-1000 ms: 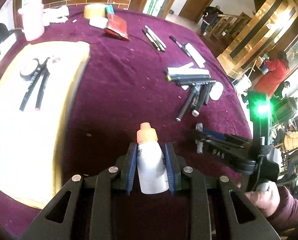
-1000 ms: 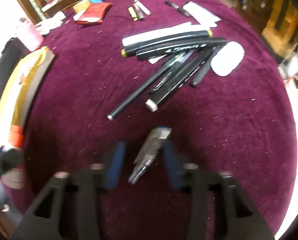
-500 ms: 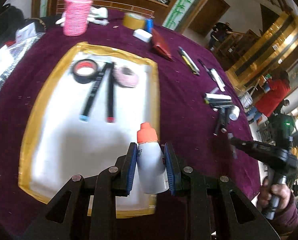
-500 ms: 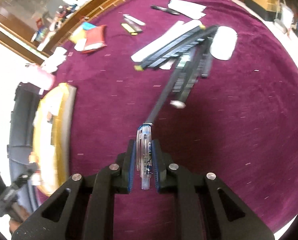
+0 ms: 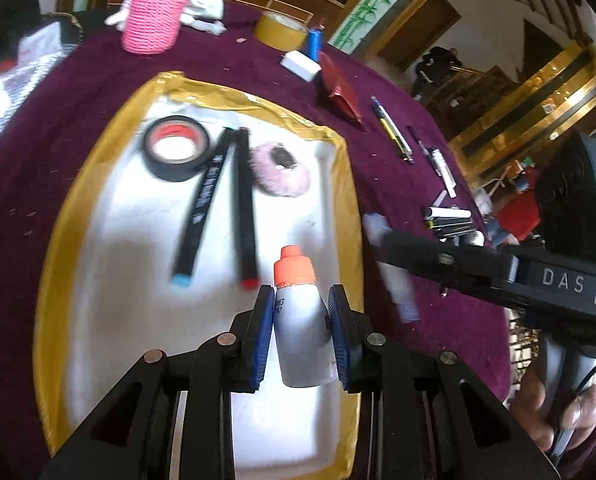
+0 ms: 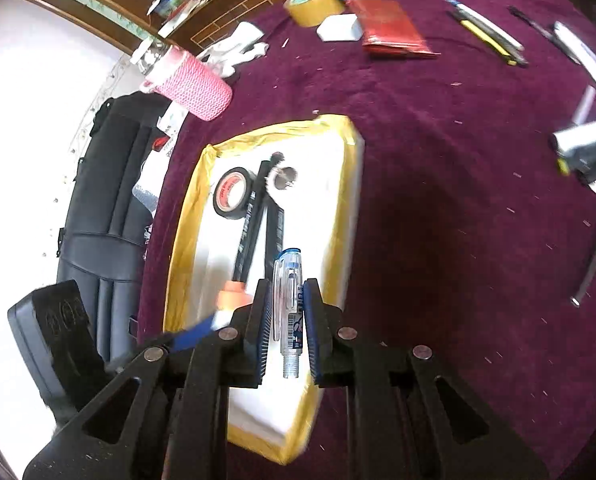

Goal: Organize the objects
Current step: 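Lower the glue bottle into the tray with the left tool while the right tool places the clear pen, then grasp the long white tube with the left tool while the right tool reaches into the marker pile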

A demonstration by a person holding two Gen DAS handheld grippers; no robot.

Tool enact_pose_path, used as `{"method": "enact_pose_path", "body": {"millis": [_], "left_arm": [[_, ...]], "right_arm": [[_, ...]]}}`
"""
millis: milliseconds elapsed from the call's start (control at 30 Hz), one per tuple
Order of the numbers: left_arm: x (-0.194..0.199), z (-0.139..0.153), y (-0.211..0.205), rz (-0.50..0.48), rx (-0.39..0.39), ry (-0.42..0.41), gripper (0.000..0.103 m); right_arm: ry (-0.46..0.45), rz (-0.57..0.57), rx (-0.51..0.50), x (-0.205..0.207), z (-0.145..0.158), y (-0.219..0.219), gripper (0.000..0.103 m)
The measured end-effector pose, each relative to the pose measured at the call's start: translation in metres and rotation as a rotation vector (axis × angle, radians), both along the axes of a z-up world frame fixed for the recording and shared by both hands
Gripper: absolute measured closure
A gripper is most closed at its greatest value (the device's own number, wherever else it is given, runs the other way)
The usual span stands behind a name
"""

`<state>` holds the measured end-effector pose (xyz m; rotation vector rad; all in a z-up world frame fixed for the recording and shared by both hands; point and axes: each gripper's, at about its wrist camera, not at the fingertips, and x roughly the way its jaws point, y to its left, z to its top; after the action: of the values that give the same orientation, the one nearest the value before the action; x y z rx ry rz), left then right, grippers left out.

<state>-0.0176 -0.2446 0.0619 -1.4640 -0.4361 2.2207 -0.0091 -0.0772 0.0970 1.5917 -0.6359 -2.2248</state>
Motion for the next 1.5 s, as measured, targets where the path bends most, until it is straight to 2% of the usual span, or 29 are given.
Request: {"method": "enact_pose_path", "body": {"millis": [200, 367, 400, 467, 600, 667, 767, 833, 900, 1000, 1100, 1233, 1333, 1500], "left_arm": [[-0.034, -0.036, 0.01, 0.011, 0.042, -0.087, 0.08], [-0.054, -0.037, -0.004, 0.064, 0.06, -0.079, 0.079], [-0.055, -0.037, -0.006, 0.068, 0.061, -0.08, 0.077], [-0.054, -0.034, -0.011, 0.074, 0.076, -0.077, 0.062], [-0.041, -0.022, -0.018, 0.087, 0.065, -0.035, 0.055], [-0.034, -0.018, -0.019, 0.11, 0.062, -0.014, 0.046], [-0.029, -0.018, -0.013, 0.117, 0.064, -0.007, 0.045], [-0.026, -0.02, -0.005, 0.101, 0.037, 0.007, 0.043], [-0.023, -0.022, 0.006, 0.082, 0.028, 0.005, 0.043], [-0.022, -0.026, 0.021, 0.054, 0.029, -0.022, 0.043], [-0.018, -0.028, 0.036, 0.055, -0.032, -0.025, 0.042], [-0.014, -0.026, 0.05, 0.066, -0.104, -0.018, 0.038], [-0.008, -0.025, 0.064, 0.064, -0.141, -0.01, 0.03], [0.005, -0.024, 0.087, 0.061, -0.146, -0.015, 0.03]], "right_arm": [[0.006, -0.039, 0.051, -0.014, -0.001, -0.005, 0.09], [0.005, -0.033, 0.095, -0.027, -0.003, -0.014, 0.09], [0.006, -0.03, 0.104, -0.029, -0.003, -0.015, 0.09], [0.01, -0.026, 0.135, -0.036, -0.006, -0.019, 0.09], [0.012, -0.014, 0.183, -0.044, -0.011, -0.024, 0.09], [0.011, -0.002, 0.21, -0.047, -0.014, -0.028, 0.089], [-0.003, 0.001, 0.248, -0.05, -0.017, -0.031, 0.088], [-0.01, 0.004, 0.266, -0.051, -0.017, -0.033, 0.083], [0.001, -0.004, 0.267, -0.048, -0.009, -0.029, 0.083], [0.04, -0.039, 0.279, -0.038, 0.007, -0.018, 0.077], [0.045, -0.094, 0.255, -0.025, 0.016, 0.005, 0.067], [0.022, -0.167, 0.216, -0.011, 0.017, 0.04, 0.067], [0.002, -0.215, 0.183, -0.002, 0.014, 0.068, 0.067], [-0.002, -0.269, 0.139, 0.014, 0.012, 0.119, 0.067]]}}
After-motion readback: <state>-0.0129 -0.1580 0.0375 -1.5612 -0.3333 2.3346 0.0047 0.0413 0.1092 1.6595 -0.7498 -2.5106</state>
